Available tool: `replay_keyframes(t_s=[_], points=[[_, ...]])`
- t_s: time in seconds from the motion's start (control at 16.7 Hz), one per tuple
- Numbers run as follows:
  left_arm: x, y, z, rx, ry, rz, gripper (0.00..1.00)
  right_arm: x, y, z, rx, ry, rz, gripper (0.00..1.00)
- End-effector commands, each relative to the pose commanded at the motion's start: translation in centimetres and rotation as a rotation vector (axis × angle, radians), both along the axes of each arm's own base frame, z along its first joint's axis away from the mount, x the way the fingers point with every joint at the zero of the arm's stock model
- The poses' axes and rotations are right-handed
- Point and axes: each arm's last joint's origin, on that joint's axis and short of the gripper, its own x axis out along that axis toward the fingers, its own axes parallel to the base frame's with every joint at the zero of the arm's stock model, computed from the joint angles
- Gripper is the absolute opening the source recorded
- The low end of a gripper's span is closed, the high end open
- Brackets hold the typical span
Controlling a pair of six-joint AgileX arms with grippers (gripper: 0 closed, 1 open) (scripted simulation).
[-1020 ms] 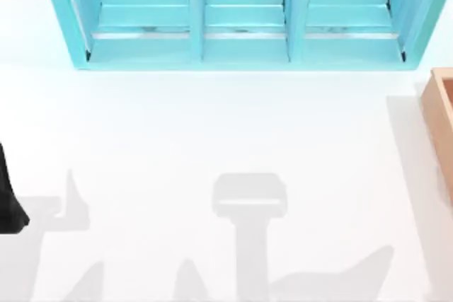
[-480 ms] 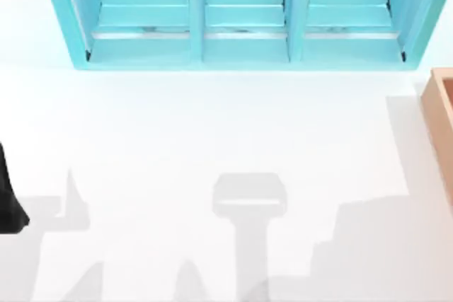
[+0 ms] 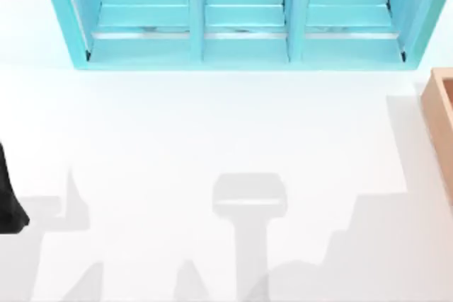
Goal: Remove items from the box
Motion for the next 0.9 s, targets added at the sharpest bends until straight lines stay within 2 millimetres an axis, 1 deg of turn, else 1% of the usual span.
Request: replay_keyframes(t_s=[0.12,0.24,0.48,0.72,0.84,0.9], points=[[0.0,0.0,0.0,0.000,0.000,0.000,1.00,0.0,-0.1,-0.4,0.000,0.002,-0.003,1.00],[0.0,0.0,0.0,0.000,0.000,0.000,1.00,0.2,-0.2,-1.6,0.001,0.004,-0.004,1.00],[0.0,0.0,0.0,0.000,0.000,0.000,1.00,0.4,-0.3,-5.2,0.001,0.003,-0.004,1.00],[0.0,0.0,0.0,0.000,0.000,0.000,1.00,0.2,-0.3,-8.8,0.000,0.001,-0.004,1.00],[0.0,0.0,0.0,0.000,0.000,0.000,1.00,0.0,-0.2,-9.8,0.001,0.003,-0.004,1.00],[0.0,0.0,0.0,0.000,0.000,0.000,1.00,0.0,-0.2,-10.0,0.001,0.003,-0.004,1.00]])
